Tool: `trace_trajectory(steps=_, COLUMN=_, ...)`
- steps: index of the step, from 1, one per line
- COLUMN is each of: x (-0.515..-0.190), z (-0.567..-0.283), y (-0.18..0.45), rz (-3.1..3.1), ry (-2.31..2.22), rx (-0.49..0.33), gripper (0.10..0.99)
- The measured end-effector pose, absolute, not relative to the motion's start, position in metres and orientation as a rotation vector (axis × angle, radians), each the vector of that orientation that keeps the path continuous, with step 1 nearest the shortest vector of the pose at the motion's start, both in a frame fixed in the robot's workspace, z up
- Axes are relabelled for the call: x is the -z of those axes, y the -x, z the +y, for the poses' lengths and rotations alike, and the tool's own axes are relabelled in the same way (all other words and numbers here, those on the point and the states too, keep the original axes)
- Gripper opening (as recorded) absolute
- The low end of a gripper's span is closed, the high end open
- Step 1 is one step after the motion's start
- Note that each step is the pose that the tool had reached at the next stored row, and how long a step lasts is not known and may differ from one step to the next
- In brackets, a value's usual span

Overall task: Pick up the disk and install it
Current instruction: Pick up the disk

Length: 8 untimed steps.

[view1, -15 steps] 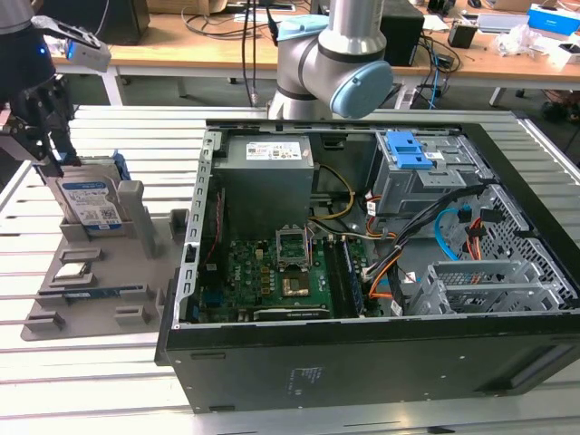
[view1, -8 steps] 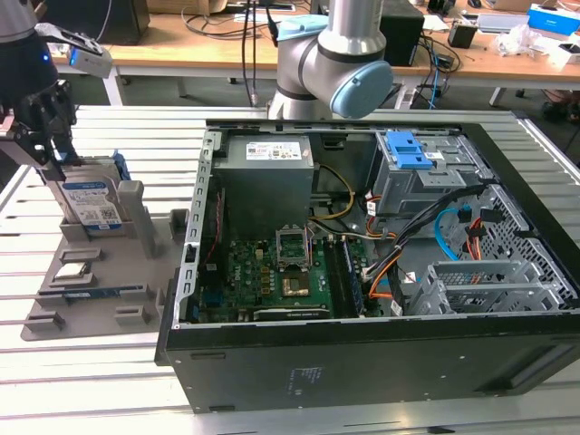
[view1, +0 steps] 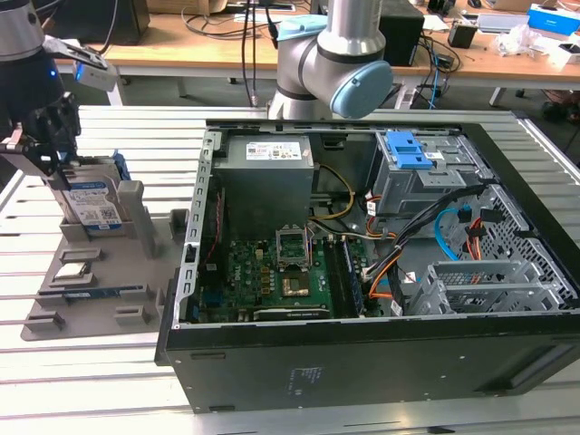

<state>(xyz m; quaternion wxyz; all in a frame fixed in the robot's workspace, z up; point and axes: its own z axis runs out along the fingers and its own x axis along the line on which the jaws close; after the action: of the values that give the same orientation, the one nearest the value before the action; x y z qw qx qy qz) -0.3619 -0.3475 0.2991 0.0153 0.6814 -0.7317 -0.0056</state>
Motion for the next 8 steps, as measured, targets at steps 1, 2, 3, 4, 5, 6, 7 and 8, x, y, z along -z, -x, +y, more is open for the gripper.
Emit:
trace_trajectory(steps=1, x=-0.2987, z=-0.3475, y=0.3617, rz=-2.274, ry=-2.124, rx=0.017, gripper=0.478)
trace_trajectory(steps=2, x=-0.2983, z=-0.3475, y=0.3615, rz=-2.269, ry=-2.128, rx=0.017, gripper=0.478)
trace_trajectory(steps=3, x=-0.2978, z=-0.3474, y=0.3612, rz=-2.265, ry=-2.133, rx=0.017, gripper=0.478)
trace_trajectory(steps=4, x=-0.2973, z=-0.3472, y=0.3608, rz=-2.259, ry=-2.139, rx=0.017, gripper=0.478)
trace_trajectory(steps=5, x=-0.2966, z=-0.3469, y=0.3600, rz=-2.252, ry=-2.146, rx=0.016, gripper=0.478)
trace_trajectory(steps=6, x=-0.2960, z=-0.3467, y=0.3595, rz=-2.248, ry=-2.150, rx=0.016, gripper=0.478)
trace_trajectory(steps=7, x=-0.2954, z=-0.3463, y=0.3591, rz=-2.244, ry=-2.154, rx=0.016, gripper=0.478)
trace_trajectory(steps=8, x=-0.2936, z=-0.3452, y=0.3587, rz=-2.234, ry=-2.164, rx=0.015, gripper=0.478)
